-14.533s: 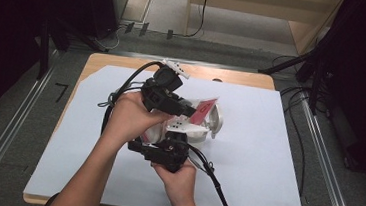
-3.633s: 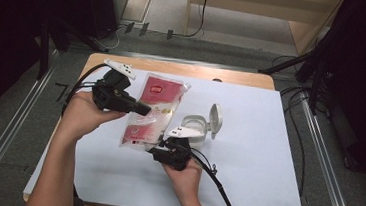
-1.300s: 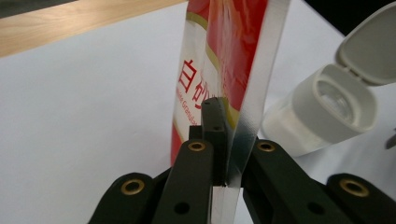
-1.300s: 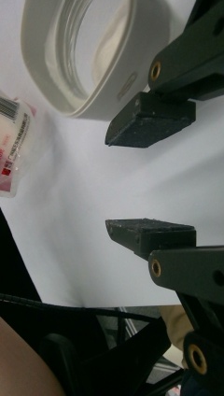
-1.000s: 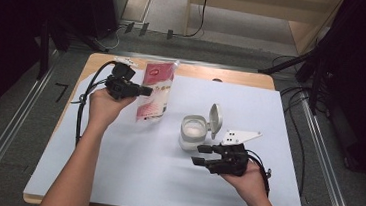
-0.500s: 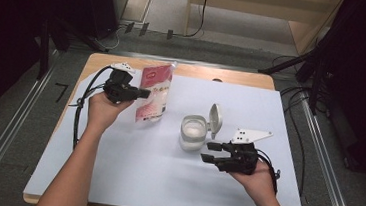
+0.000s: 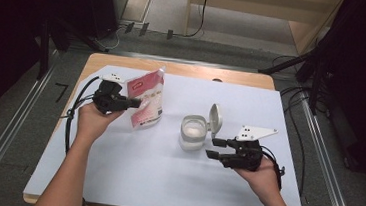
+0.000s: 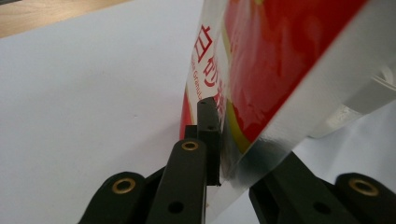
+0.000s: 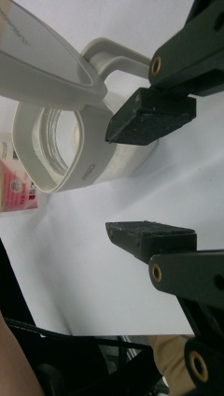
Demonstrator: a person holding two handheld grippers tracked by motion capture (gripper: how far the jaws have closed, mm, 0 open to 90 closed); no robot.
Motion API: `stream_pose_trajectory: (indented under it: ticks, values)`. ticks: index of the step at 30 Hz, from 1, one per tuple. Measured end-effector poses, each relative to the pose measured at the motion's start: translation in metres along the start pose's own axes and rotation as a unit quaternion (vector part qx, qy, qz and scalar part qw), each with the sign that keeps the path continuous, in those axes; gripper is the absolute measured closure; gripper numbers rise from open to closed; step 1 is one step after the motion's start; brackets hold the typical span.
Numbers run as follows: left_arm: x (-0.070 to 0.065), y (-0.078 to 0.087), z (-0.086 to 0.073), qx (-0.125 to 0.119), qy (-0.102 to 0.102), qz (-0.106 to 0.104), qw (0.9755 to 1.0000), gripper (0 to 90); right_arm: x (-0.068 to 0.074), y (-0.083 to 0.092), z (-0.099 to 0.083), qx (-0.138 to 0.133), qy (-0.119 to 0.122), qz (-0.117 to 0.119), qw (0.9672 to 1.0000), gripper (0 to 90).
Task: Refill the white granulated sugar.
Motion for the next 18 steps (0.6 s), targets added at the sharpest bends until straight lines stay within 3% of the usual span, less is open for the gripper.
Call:
stream_pose_trajectory:
  ticks: [10,13,18]
  values:
    - [-0.003,0.006,-0.009,0.007,-0.004,-0.011,0.9999,77.7,-0.005,0.004,0.005,-0.003,0.008,-0.014,0.9999,50.2]
    - [-0.001,0.008,-0.010,0.006,0.003,-0.009,0.9999,73.0,-0.007,0.005,0.005,-0.004,0.004,-0.016,0.9999,50.2]
    - [0.001,0.010,-0.013,0.018,-0.001,-0.002,0.9998,65.1,-0.007,0.007,0.007,-0.006,0.001,-0.021,0.9998,50.4]
Point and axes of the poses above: each handheld gripper's, and its own axes: y roughly backward along the jaws, z roughly out of its top, x roughly to its left, the point moved 9 cm from there along -y, roughly forward along the jaws, and after that the axes turned 6 degrees about -x, right-handed, at the moved point
